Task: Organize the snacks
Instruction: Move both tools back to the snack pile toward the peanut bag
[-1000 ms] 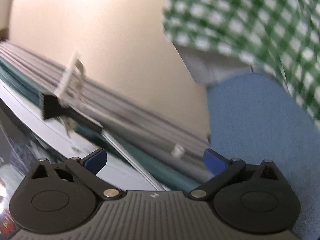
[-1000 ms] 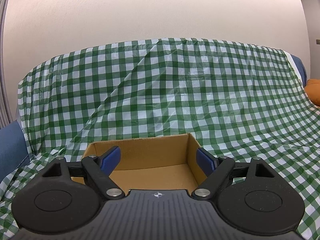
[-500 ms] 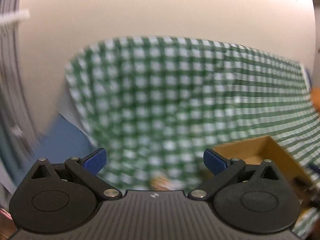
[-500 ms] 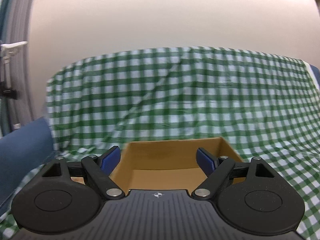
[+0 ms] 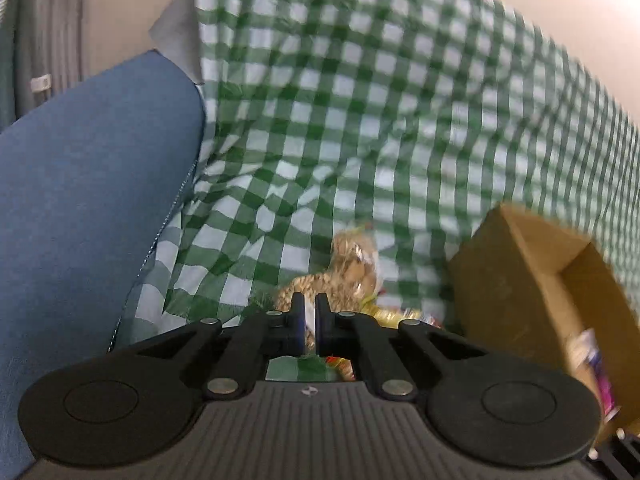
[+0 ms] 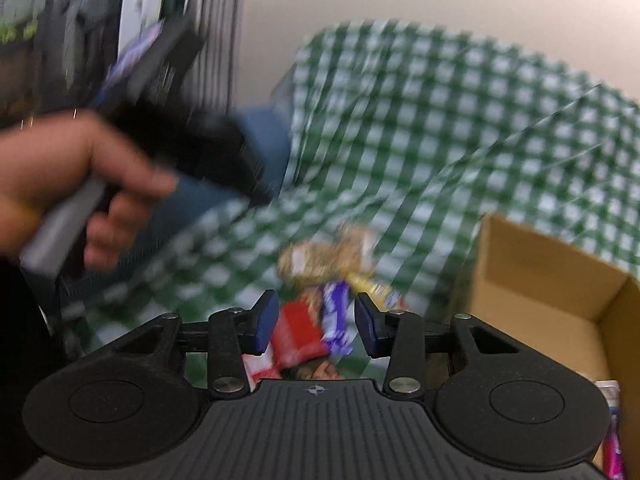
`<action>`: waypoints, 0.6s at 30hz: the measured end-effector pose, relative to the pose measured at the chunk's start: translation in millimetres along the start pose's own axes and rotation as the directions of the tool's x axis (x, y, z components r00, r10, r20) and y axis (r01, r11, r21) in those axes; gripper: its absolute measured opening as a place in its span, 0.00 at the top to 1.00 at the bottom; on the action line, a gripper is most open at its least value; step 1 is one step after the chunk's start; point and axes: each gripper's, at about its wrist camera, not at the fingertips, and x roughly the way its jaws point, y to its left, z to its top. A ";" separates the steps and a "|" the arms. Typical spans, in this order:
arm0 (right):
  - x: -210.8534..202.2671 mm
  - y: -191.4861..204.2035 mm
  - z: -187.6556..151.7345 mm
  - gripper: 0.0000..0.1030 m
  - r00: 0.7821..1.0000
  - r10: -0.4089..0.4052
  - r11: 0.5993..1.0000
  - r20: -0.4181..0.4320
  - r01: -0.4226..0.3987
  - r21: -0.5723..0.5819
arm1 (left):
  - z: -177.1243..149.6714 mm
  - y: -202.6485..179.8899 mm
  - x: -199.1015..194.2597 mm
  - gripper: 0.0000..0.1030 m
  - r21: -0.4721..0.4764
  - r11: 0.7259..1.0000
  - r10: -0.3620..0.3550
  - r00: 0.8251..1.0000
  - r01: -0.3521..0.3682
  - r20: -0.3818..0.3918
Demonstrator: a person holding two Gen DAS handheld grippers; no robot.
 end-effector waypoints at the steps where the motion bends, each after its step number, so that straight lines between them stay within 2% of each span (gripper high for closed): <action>1: 8.5 5.4 -1.1 0.58 1.000 -0.003 1.000 -0.027 0.002 -0.010 | 0.8 -4.4 4.6 0.96 0.017 1.000 0.000 1.000 0.000 -0.007; 5: 36.0 18.4 -7.1 0.57 0.992 -0.031 0.999 -0.122 0.029 -0.021 | 2.0 -3.4 15.3 0.92 -0.008 0.999 -0.036 0.999 0.036 -0.022; 6: 41.0 21.0 -9.4 0.56 0.990 -0.036 0.999 -0.133 0.034 -0.020 | -0.1 0.0 16.5 0.85 -0.020 0.999 -0.037 0.999 0.036 -0.035; 7: 45.2 22.4 -13.1 0.55 0.988 -0.042 0.999 -0.147 0.039 -0.024 | -0.8 1.4 21.7 0.71 -0.035 0.999 -0.041 0.997 0.039 -0.058; 8: 52.2 24.0 -16.5 0.55 0.983 -0.061 0.998 -0.171 0.055 -0.040 | -5.9 4.6 21.0 0.62 -0.051 0.998 -0.042 0.996 0.038 -0.079; 10: 62.8 27.9 -21.4 0.55 0.974 -0.104 0.993 -0.200 0.091 -0.073 | -7.9 7.3 24.5 0.38 -0.075 0.997 -0.044 0.993 0.036 -0.106; 11: 69.0 26.6 -22.3 0.55 0.970 -0.116 0.992 -0.215 0.101 -0.079 | -7.3 8.2 24.3 0.32 -0.076 0.997 -0.042 0.993 0.034 -0.109; 13: 76.4 23.6 -24.3 0.54 0.955 -0.138 0.990 -0.262 0.125 -0.069 | -6.5 7.8 25.7 0.09 -0.068 0.997 -0.033 0.994 0.026 -0.105; 15: 81.9 17.5 -25.9 0.47 0.952 -0.139 0.990 -0.273 0.132 -0.044 | -5.1 8.0 28.7 0.00 -0.071 0.997 -0.029 0.994 0.021 -0.107; 16: 84.4 16.2 -28.6 0.43 0.949 -0.142 0.990 -0.282 0.136 -0.041 | -4.7 8.8 30.4 0.00 -0.082 0.996 -0.033 0.993 0.024 -0.114; 18: 92.7 13.0 -35.3 0.42 0.937 -0.137 0.990 -0.321 0.133 -0.035 | -4.2 12.5 35.5 0.00 -0.117 0.992 -0.059 0.988 0.043 -0.139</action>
